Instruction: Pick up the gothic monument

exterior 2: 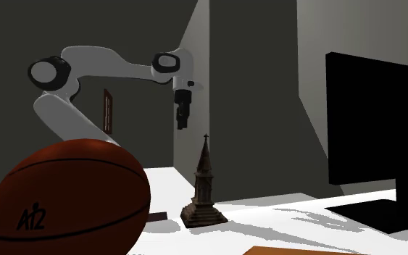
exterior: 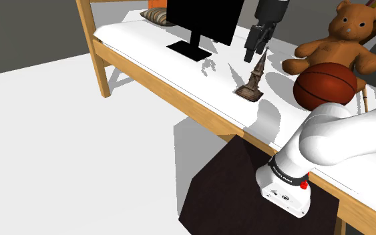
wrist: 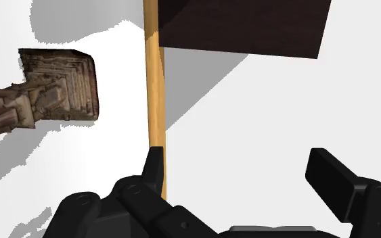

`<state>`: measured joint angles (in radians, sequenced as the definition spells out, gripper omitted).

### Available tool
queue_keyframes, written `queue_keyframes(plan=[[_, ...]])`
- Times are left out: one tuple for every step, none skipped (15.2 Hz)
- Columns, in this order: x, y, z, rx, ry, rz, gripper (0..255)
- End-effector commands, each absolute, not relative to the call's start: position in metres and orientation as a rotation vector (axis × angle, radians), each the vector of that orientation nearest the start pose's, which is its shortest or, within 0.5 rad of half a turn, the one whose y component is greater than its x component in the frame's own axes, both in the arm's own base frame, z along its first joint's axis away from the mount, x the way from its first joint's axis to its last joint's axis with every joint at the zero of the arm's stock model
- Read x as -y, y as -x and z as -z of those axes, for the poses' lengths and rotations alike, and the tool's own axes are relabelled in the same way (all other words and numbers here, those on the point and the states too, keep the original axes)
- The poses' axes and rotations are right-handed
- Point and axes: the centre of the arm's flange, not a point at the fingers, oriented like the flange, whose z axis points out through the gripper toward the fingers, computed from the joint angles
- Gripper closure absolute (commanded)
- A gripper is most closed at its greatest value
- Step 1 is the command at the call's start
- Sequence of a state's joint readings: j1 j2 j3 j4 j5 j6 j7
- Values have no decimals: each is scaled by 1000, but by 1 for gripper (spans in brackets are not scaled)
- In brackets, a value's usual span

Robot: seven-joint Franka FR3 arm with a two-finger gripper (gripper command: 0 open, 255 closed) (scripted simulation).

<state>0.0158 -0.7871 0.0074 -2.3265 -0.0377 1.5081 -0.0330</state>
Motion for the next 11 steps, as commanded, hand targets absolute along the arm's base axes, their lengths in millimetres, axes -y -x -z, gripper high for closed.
queue_keyframes(plan=[[-3,-300,-599,83,3183,-50,0],[9,-299,-595,83,3180,-34,0],[22,-297,-590,83,3178,-18,0],[35,-295,-585,82,3175,-2,0],[47,-294,-580,82,3172,14,0],[60,-292,-575,82,3169,30,0],[73,-291,-570,82,3166,47,0],[85,-290,-564,81,3163,63,0],[98,-288,-559,81,3160,79,0],[111,-287,-554,81,3156,94,0],[123,-286,-549,81,3153,110,0]])
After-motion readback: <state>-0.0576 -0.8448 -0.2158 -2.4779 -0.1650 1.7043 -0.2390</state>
